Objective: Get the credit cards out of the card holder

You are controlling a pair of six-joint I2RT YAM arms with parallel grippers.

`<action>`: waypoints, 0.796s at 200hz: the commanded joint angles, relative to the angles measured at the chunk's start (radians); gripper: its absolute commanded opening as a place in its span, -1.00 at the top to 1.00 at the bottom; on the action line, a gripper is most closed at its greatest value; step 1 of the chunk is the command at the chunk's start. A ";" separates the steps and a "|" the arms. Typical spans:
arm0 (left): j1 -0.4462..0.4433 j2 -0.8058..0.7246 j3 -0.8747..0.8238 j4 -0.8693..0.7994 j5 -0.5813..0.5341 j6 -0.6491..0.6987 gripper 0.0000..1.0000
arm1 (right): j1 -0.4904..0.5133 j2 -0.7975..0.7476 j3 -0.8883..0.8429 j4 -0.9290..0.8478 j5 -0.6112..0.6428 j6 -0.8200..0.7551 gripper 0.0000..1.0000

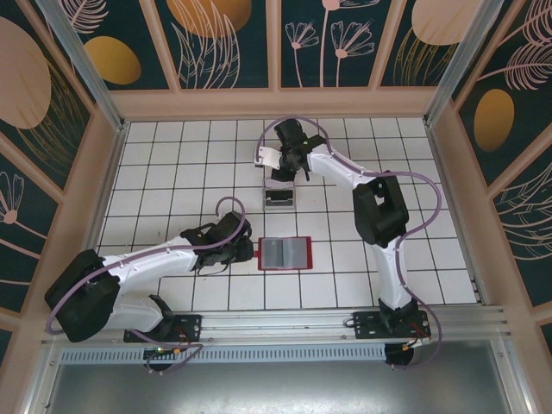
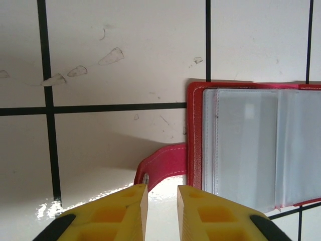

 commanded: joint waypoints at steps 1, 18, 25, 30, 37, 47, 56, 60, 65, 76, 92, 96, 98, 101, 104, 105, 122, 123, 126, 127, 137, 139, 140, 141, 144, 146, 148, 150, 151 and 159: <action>-0.006 -0.023 0.002 -0.013 -0.041 0.013 0.52 | 0.008 -0.098 -0.042 0.097 0.015 0.207 0.38; -0.006 -0.022 0.005 -0.010 -0.054 0.022 0.53 | 0.009 -0.136 -0.083 0.125 0.029 0.363 0.38; -0.005 -0.021 0.006 -0.008 -0.060 0.027 0.53 | 0.009 -0.154 -0.101 0.133 0.037 0.425 0.37; -0.005 -0.021 0.008 -0.007 -0.065 0.030 0.53 | 0.010 -0.167 -0.116 0.139 0.041 0.467 0.37; -0.005 -0.022 0.011 -0.004 -0.073 0.032 0.53 | 0.012 -0.190 -0.146 0.155 0.051 0.531 0.37; -0.005 -0.024 0.014 0.003 -0.079 0.036 0.53 | 0.011 -0.224 -0.193 0.178 0.060 0.621 0.38; -0.003 -0.025 0.018 0.009 -0.086 0.044 0.53 | 0.012 -0.260 -0.243 0.205 0.062 0.699 0.38; -0.003 -0.027 0.020 0.013 -0.088 0.044 0.53 | 0.013 -0.275 -0.267 0.219 0.062 0.732 0.39; 0.000 -0.029 0.021 0.017 -0.089 0.049 0.53 | 0.015 -0.298 -0.299 0.237 0.071 0.772 0.39; 0.008 -0.030 0.023 0.027 -0.091 0.053 0.53 | 0.019 -0.343 -0.362 0.265 0.085 0.866 0.38; 0.028 -0.028 0.024 0.042 -0.082 0.061 0.52 | 0.033 -0.411 -0.448 0.300 0.104 0.974 0.38; 0.035 -0.027 0.026 0.047 -0.077 0.065 0.52 | 0.037 -0.425 -0.464 0.303 0.109 1.002 0.40; 0.038 -0.028 0.028 0.048 -0.075 0.067 0.52 | 0.039 -0.433 -0.474 0.304 0.111 1.016 0.40; 0.039 -0.029 0.029 0.051 -0.073 0.071 0.52 | 0.043 -0.443 -0.484 0.304 0.112 1.036 0.41; 0.043 -0.029 0.031 0.053 -0.071 0.073 0.52 | 0.047 -0.453 -0.494 0.303 0.113 1.057 0.42; 0.045 -0.029 0.032 0.054 -0.071 0.074 0.52 | 0.048 -0.456 -0.498 0.302 0.114 1.065 0.42; 0.064 -0.034 0.034 0.072 -0.061 0.093 0.52 | 0.070 -0.501 -0.539 0.285 0.114 1.195 0.48; 0.066 -0.033 0.035 0.074 -0.060 0.095 0.52 | 0.071 -0.504 -0.541 0.283 0.112 1.201 0.48; 0.070 -0.033 0.036 0.076 -0.055 0.101 0.53 | 0.076 -0.510 -0.549 0.281 0.108 1.221 0.48; 0.070 -0.033 0.037 0.077 -0.054 0.104 0.53 | 0.078 -0.512 -0.552 0.282 0.105 1.227 0.49; 0.083 -0.030 0.041 0.087 -0.039 0.129 0.59 | 0.097 -0.533 -0.577 0.279 0.095 1.284 0.49; 0.086 -0.029 0.043 0.088 -0.037 0.131 0.60 | 0.101 -0.536 -0.581 0.277 0.095 1.296 0.48; 0.086 -0.029 0.044 0.089 -0.035 0.134 0.60 | 0.103 -0.537 -0.582 0.275 0.095 1.304 0.48; 0.088 -0.029 0.045 0.089 -0.035 0.137 0.60 | 0.104 -0.538 -0.584 0.273 0.096 1.309 0.48; 0.090 -0.027 0.048 0.089 -0.033 0.142 0.61 | 0.108 -0.543 -0.587 0.265 0.097 1.327 0.48; 0.093 -0.028 0.050 0.089 -0.033 0.147 0.61 | 0.111 -0.544 -0.588 0.258 0.096 1.339 0.48; 0.093 -0.026 0.051 0.089 -0.033 0.150 0.61 | 0.113 -0.545 -0.590 0.252 0.095 1.352 0.48; 0.094 -0.025 0.053 0.088 -0.034 0.151 0.61 | 0.115 -0.545 -0.591 0.244 0.094 1.363 0.48; 0.095 -0.025 0.053 0.088 -0.035 0.152 0.61 | 0.118 -0.546 -0.591 0.240 0.093 1.368 0.48; 0.101 -0.025 0.059 0.089 -0.037 0.161 0.61 | 0.127 -0.549 -0.596 0.224 0.077 1.411 0.48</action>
